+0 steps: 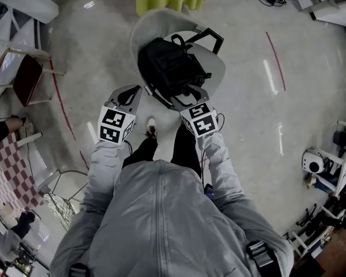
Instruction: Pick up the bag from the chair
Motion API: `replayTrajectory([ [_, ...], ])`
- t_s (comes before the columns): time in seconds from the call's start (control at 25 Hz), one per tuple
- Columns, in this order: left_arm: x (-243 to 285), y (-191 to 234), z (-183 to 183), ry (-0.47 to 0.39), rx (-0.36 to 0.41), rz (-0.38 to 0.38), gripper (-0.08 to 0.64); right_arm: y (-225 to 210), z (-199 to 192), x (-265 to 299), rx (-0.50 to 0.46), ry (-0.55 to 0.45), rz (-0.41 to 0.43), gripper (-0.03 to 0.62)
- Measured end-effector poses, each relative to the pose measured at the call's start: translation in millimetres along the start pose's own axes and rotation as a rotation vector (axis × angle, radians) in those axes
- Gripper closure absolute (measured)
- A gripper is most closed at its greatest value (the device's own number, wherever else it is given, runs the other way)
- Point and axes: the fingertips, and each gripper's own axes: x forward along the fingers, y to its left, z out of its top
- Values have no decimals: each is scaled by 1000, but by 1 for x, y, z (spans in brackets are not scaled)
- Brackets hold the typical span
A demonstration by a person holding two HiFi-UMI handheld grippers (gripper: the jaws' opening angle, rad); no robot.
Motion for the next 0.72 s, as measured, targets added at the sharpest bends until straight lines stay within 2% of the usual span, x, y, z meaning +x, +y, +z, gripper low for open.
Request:
replayTrajectory([
  [0.2,9,15,-18,47,-52,55,554,-2,-3,40,9,36,71,294],
  [0.48,19,36,-38,88,-103,106,554,1,-23,90,-71,131,121,262],
  [0.64,29,43,-46,88,-128,82,551,-3,-31,105,-104,166,113,267],
  [0.72,40,44,-50,93,-138,49,475,-7,-32,109,-102,167,120,272],
])
